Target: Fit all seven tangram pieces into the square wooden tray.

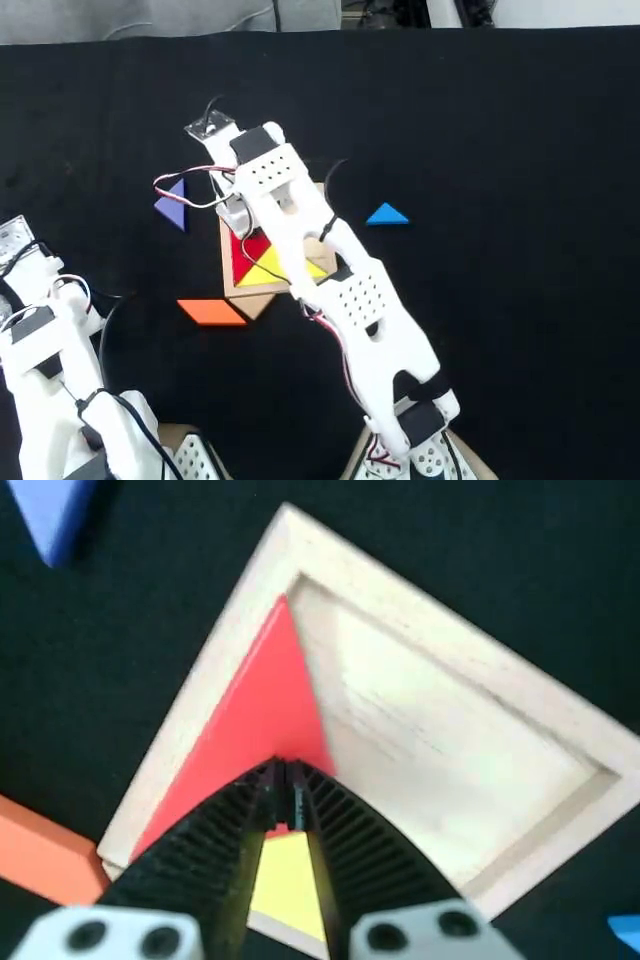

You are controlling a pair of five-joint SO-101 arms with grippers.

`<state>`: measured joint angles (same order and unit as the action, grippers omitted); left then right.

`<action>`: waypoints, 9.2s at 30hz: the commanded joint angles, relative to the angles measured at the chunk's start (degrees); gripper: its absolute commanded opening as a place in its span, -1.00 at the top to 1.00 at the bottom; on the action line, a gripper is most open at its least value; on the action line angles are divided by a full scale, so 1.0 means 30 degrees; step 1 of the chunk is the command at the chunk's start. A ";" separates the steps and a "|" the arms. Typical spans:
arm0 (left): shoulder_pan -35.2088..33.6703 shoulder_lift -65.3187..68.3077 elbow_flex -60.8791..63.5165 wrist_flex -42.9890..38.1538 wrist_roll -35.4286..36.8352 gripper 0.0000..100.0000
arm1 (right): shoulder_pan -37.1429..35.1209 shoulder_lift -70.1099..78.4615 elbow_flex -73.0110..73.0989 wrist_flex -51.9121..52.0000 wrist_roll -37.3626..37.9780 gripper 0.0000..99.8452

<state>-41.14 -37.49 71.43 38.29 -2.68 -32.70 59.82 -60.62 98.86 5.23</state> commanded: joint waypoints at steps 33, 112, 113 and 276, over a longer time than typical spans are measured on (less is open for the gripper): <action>0.0220 -0.0381 -0.0103 -0.0352 -0.0176 0.93 | 0.5890 0.0161 -0.4586 0.0791 -0.1055 0.98; 1.5985 -0.4484 -0.0015 0.7414 -2.3150 0.55 | 1.0139 -1.8154 3.0315 -1.8198 -0.0733 0.98; 1.6015 -0.4484 -0.0015 0.7414 -2.3150 0.55 | 1.0139 -1.8154 3.0315 -1.8198 -0.0733 0.98; 1.0593 0.9436 -1.2791 0.8733 -1.5473 0.61 | 1.0022 -1.8154 3.0315 -1.8198 -0.0117 0.98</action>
<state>-11.43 -1.36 35.74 60.18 -49.63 -2.99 5.76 33.45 43.91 4.09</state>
